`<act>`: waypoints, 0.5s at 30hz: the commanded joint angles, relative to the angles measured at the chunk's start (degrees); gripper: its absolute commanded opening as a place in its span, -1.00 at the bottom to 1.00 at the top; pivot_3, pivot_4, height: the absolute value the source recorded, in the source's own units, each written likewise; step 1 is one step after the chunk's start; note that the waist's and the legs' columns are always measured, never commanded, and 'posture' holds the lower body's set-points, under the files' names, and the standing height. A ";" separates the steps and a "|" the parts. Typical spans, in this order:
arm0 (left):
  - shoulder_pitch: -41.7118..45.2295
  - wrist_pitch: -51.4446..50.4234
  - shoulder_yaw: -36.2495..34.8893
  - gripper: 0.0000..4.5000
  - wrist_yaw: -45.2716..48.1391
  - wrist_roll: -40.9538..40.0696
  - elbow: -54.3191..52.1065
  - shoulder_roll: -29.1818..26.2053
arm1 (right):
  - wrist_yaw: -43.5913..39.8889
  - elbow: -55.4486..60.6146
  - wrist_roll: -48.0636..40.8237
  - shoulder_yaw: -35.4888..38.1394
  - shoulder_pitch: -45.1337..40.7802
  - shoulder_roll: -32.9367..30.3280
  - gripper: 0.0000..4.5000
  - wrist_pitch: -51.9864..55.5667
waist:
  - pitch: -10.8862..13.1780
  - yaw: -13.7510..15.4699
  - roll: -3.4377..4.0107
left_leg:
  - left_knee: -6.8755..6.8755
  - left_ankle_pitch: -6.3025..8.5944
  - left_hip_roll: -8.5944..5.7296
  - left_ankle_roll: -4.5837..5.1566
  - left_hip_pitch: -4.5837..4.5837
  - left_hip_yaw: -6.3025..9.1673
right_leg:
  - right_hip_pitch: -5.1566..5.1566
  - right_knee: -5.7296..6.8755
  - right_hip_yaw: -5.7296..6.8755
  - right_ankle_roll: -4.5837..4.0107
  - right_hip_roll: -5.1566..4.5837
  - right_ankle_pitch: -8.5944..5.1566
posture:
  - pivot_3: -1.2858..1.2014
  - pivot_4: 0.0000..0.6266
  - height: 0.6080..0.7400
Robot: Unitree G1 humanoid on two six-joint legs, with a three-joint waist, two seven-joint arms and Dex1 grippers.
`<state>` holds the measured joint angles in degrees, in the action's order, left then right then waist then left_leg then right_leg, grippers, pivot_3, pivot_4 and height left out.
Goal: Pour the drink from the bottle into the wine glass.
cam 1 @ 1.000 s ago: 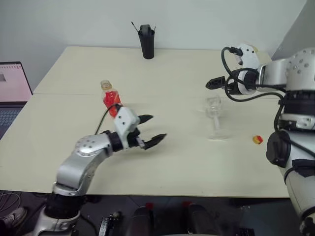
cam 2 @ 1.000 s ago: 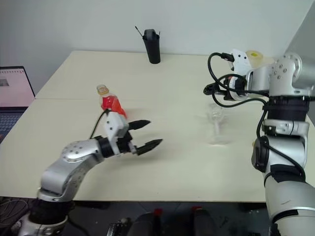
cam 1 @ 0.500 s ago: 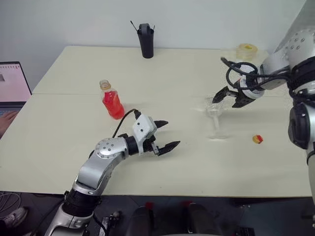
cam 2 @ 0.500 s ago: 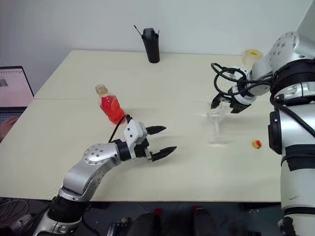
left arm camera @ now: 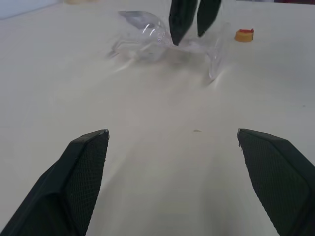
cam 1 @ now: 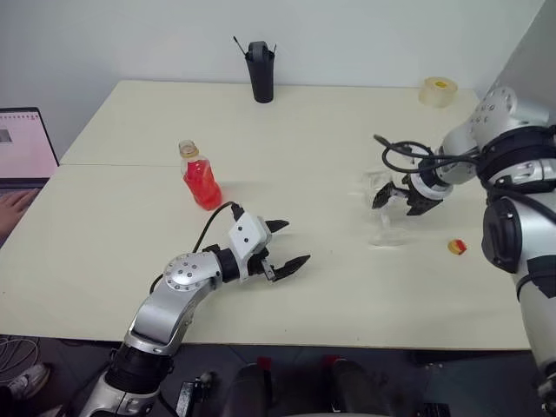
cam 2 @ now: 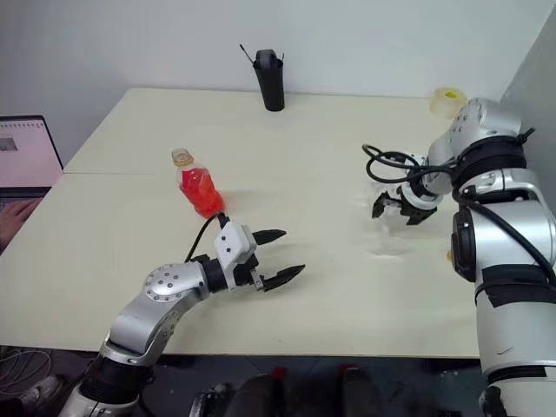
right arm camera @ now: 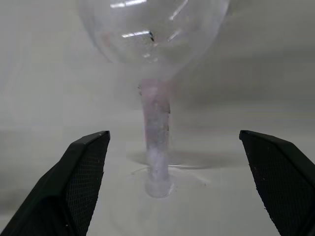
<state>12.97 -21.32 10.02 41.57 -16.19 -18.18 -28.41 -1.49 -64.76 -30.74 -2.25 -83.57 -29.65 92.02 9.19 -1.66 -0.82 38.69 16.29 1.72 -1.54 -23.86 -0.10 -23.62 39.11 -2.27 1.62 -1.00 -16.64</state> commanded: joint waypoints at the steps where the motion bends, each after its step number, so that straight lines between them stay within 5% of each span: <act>1: -1.29 -1.19 -1.93 0.99 -1.21 -0.81 -4.35 -0.30 | -1.89 2.97 3.15 2.18 -0.14 0.72 1.00 -0.77 | 0.00 -0.16 0.01 | 0.00 0.00 0.00 0.00 0.01 0.01 | -0.01 0.01 0.01 0.00 0.00 0.00 | 0.03 -0.52 1.00; 5: -2.82 -2.70 -2.90 1.00 -2.41 -0.86 -6.45 -0.52 | -4.15 2.59 6.41 2.56 -0.20 2.09 0.75 -2.88 | 0.00 -0.17 0.02 | -0.01 0.00 -0.03 0.00 0.05 0.01 | -0.02 0.04 0.01 0.00 0.04 0.00 | 0.03 -0.52 1.00; 15: -5.38 -4.75 -3.91 1.00 -3.89 -0.98 -9.32 -0.80 | -9.83 3.02 12.82 1.82 0.30 3.75 -0.83 -5.74 | -0.01 -0.04 0.02 | -0.01 0.00 -0.03 0.00 0.04 0.02 | -0.02 0.02 0.01 0.00 0.03 0.00 | 0.03 -0.52 1.00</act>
<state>7.71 -26.17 7.15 37.87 -16.54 -25.10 -28.95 -10.24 -63.51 -18.92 -0.99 -83.13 -25.53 87.20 9.19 -1.70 -0.80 38.68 16.29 1.69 -1.54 -23.82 -0.08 -23.64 39.14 -2.25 1.62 -0.97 -16.64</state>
